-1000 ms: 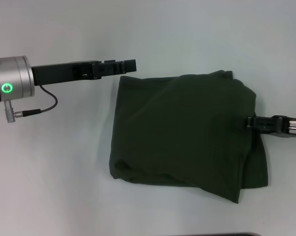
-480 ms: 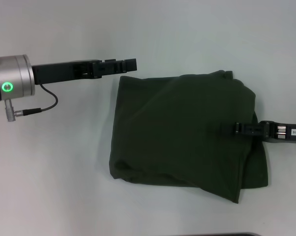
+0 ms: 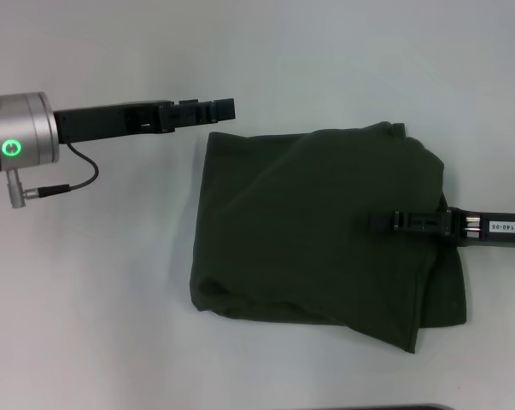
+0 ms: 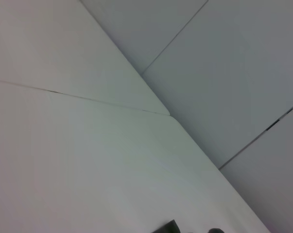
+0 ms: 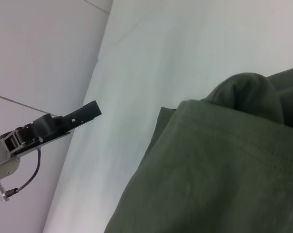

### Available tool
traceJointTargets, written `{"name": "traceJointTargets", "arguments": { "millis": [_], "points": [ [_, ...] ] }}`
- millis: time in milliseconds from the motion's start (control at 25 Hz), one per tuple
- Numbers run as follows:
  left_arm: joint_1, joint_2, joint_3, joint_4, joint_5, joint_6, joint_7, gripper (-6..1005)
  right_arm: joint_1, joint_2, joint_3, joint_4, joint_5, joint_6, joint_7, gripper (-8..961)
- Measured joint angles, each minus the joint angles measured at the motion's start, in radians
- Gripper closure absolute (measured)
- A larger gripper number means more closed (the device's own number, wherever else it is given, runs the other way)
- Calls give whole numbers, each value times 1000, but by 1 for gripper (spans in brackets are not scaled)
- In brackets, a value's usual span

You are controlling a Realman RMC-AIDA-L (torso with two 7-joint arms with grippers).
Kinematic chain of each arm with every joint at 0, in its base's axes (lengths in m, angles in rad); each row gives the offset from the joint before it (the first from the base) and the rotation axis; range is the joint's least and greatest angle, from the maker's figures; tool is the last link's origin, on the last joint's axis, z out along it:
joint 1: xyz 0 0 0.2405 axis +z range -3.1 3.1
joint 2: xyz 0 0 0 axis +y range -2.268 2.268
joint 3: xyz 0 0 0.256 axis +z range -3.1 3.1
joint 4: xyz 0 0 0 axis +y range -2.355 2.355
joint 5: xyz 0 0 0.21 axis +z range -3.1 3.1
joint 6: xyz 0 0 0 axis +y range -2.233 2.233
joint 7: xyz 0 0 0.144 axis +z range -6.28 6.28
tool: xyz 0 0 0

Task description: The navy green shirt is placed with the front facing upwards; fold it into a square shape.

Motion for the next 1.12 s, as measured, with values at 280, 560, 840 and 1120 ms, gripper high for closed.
{"name": "traceJointTargets", "arguments": {
  "millis": [280,560,840,1120],
  "points": [
    [-7,-2,0,1,0,-3,0,65,0,-10,-12,0,0,-7,-1,203],
    [-16,-1,0,14,0,-3,0,65,0,-11,-25,-5,0,-9,-5,412],
    [-17,1,0,24,0,-3,0,66,1,-11,-21,-5,5,-39,-18,692],
    [-14,15,-10,17,0,-2,2,66,36,-16,-6,-16,8,-91,-18,916]
  ]
}}
